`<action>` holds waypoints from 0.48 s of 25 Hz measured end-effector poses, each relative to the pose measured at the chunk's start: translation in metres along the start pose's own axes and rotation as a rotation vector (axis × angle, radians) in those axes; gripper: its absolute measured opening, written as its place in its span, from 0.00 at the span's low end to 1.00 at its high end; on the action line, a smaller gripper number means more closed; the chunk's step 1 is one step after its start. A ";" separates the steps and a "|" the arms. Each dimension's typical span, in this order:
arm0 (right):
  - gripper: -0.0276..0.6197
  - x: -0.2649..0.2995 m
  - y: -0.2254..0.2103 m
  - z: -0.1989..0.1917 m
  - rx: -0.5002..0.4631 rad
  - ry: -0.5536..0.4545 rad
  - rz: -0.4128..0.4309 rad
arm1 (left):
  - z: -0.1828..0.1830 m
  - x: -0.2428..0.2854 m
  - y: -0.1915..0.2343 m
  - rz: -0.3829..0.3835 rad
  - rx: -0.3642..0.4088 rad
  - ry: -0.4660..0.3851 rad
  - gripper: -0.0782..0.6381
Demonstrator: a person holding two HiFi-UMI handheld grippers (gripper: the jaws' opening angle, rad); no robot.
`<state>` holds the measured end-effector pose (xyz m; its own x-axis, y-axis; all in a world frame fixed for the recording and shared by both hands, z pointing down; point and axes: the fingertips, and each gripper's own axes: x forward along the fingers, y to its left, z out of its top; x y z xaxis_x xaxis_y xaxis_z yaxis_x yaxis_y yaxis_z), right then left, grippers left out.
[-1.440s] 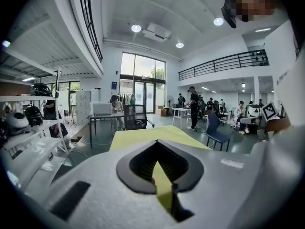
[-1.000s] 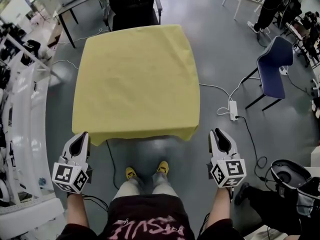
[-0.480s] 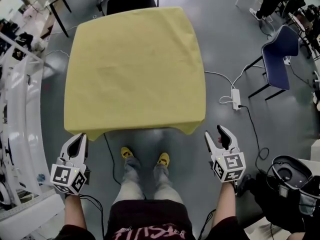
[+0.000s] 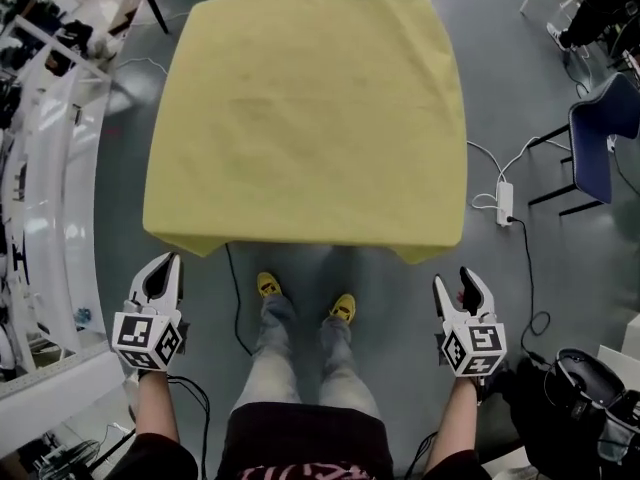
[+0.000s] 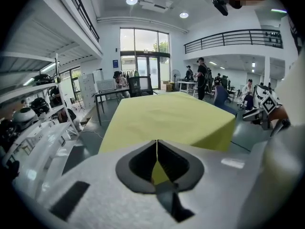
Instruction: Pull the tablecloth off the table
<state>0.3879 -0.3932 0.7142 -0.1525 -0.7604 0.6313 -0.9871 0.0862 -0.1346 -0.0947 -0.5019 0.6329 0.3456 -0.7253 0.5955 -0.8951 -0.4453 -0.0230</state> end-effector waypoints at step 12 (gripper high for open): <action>0.47 0.037 0.027 -0.016 0.032 0.012 -0.003 | -0.059 0.019 0.033 0.028 -0.048 0.046 0.30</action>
<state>0.3543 -0.4086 0.7466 -0.1503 -0.7528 0.6409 -0.9856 0.0629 -0.1572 -0.1343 -0.4993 0.6904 0.3080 -0.7115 0.6316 -0.9171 -0.3987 -0.0018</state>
